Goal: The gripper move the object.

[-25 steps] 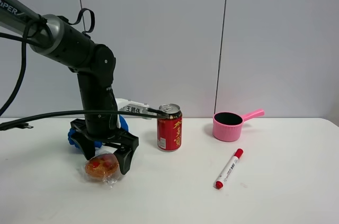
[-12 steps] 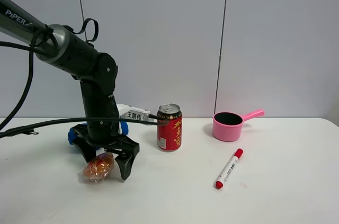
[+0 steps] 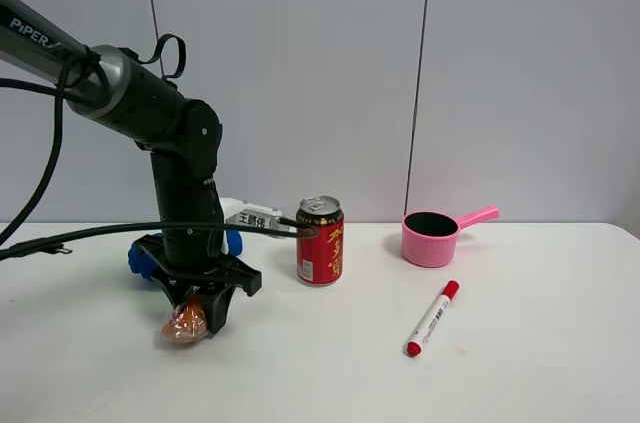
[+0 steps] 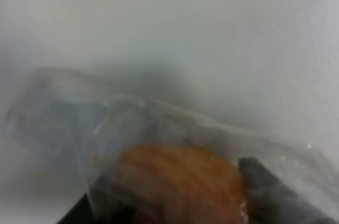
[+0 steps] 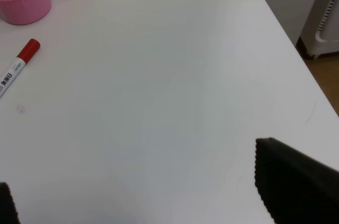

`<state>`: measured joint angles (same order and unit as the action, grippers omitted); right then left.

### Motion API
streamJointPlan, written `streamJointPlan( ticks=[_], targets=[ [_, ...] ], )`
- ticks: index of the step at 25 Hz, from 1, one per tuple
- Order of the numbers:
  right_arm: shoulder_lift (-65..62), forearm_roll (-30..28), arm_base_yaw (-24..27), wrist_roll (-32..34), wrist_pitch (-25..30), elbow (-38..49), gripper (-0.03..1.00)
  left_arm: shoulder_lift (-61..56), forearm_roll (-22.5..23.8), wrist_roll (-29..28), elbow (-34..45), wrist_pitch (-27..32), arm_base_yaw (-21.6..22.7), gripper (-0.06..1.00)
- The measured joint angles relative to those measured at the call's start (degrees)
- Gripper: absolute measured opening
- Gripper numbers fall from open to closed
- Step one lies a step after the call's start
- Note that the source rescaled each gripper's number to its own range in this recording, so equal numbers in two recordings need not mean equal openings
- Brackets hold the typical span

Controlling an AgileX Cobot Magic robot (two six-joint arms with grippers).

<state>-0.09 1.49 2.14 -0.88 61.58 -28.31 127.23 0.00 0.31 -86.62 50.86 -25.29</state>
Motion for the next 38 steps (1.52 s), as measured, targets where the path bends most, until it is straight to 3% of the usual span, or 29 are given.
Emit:
streamJointPlan(
  ticks=[9,17,24,29,38],
  targets=[
    [0.0,0.0,0.0,0.0,0.0,0.0,1.0,-9.9,0.7,-0.3,-4.4,7.1,-0.4,0.12],
    [0.0,0.0,0.0,0.0,0.0,0.0,1.0,-15.4,6.8,0.0,-25.5,5.6,-5.8,0.11],
    [0.0,0.0,0.0,0.0,0.0,0.0,1.0,-7.0,7.2,1.4,-47.2,4.9,-12.1,0.1],
    [0.0,0.0,0.0,0.0,0.0,0.0,1.0,3.0,5.2,3.4,-59.2,4.7,-14.0,0.09],
    [0.0,0.0,0.0,0.0,0.0,0.0,1.0,15.0,-1.4,3.5,-63.0,-5.1,-14.1,0.07]
  ],
)
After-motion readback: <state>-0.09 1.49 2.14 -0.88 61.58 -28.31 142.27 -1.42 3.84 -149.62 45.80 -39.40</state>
